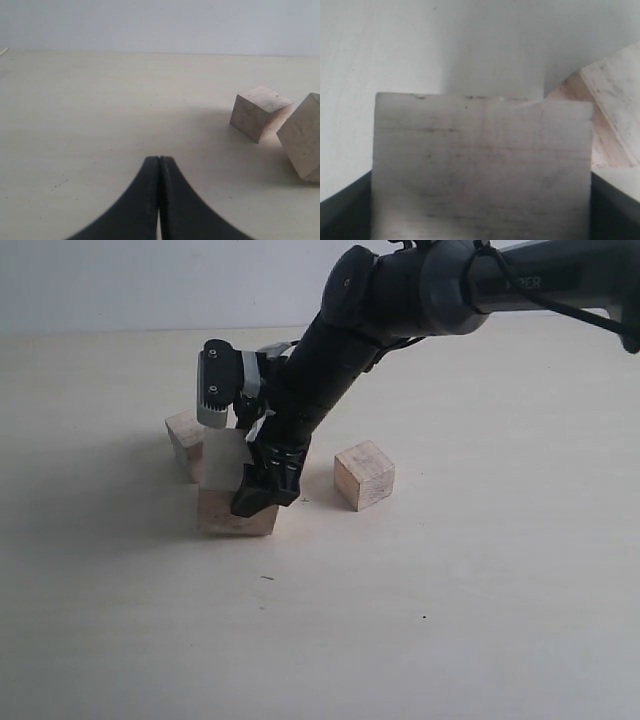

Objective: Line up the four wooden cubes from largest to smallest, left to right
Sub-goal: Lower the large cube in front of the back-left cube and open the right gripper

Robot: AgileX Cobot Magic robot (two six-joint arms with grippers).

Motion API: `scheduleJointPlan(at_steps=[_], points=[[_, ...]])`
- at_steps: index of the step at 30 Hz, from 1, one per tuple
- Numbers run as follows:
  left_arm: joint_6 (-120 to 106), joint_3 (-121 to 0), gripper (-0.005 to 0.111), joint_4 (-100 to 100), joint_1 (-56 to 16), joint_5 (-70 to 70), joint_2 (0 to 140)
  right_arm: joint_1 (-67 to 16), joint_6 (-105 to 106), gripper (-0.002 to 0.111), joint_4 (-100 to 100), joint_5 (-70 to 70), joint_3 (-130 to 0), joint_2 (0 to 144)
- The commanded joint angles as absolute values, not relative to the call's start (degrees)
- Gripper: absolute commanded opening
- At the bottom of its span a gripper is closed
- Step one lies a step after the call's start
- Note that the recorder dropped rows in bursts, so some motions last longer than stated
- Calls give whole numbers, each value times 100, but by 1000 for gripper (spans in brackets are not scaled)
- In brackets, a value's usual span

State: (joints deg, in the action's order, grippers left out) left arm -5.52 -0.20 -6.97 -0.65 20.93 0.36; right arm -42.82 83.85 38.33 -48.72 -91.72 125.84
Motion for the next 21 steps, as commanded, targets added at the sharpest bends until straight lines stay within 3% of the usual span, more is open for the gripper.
scheduleJointPlan(at_steps=[1, 4, 7, 8, 11, 13, 19, 21], points=[[-547, 0, 0, -691, -47, 2027, 0, -4268, 8438, 1, 3950, -4765, -9235, 12564], [-547, 0, 0, -691, -47, 2027, 0, -4268, 8470, 9, 3754, -4765, -9235, 12564], [-547, 0, 0, -691, -47, 2027, 0, -4268, 8456, 23, 3585, -4860, -9235, 12564], [-547, 0, 0, -691, -47, 2027, 0, -4268, 8433, 30, 3584, -4888, -9235, 12564], [-547, 0, 0, -691, -47, 2027, 0, -4268, 8126, 66, 3662, -4881, -9235, 12564], [-547, 0, 0, -691, -47, 2027, 0, -4268, 8040, 77, 3764, -4781, -9235, 12564], [-547, 0, 0, -691, -47, 2027, 0, -4268, 8040, 77, 3752, -4807, -9235, 12564], [-547, 0, 0, -691, -47, 2027, 0, -4268, 8040, 82, 3844, -4823, -9235, 12564]])
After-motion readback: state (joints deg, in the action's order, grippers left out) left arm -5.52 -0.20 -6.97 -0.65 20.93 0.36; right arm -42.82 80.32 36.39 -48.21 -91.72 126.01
